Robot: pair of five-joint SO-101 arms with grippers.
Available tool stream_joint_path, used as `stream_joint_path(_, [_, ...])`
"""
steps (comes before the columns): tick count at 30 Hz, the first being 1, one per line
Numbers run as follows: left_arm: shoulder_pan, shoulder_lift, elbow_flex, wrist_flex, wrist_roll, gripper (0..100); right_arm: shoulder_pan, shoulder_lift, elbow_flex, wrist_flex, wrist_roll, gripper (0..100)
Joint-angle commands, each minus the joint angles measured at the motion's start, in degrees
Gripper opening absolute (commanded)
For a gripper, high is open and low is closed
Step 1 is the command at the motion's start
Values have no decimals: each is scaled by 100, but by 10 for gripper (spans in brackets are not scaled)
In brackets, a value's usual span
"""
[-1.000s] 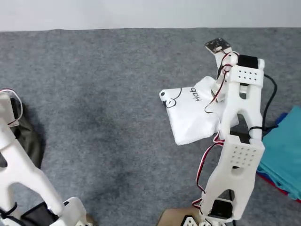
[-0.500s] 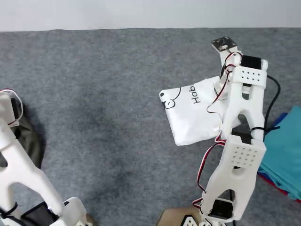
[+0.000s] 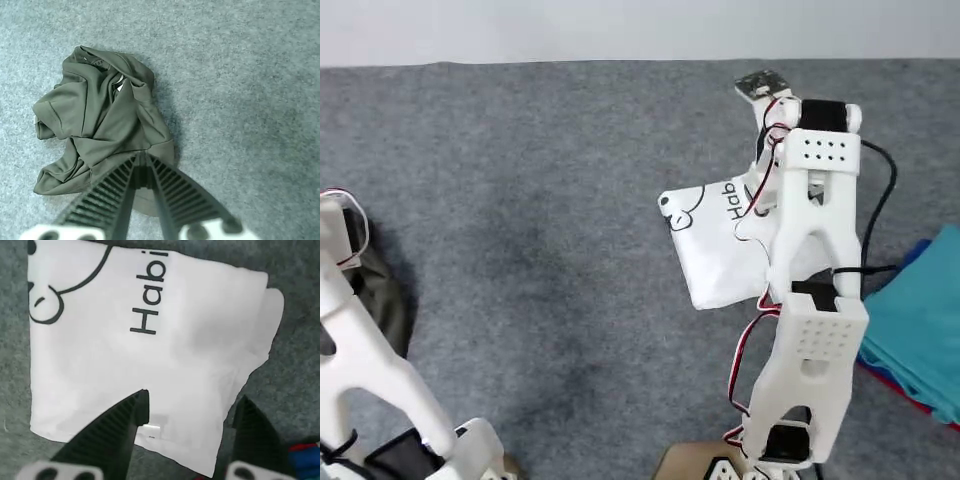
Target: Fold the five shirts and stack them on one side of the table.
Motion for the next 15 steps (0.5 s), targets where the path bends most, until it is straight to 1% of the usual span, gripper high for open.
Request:
stream_joint_path(1, [35,-149,-57,-9,-44,4,-101,-426,-158,242,-299,169])
stream_joint_path(4, [35,-141,-57,-9,-44,4,-92,-312,-158,215,-299,102])
stream_joint_path(7, [35,-141,-57,-9,-44,4,-75,127,-158,233,-290,60])
stream_joint_path(11, [35,-176,-57,-9,-44,4,268,848,-193,110,-255,46])
stream_joint_path(15, [35,-185,-57,0,-44,4,848,1253,-193,-347,316,46])
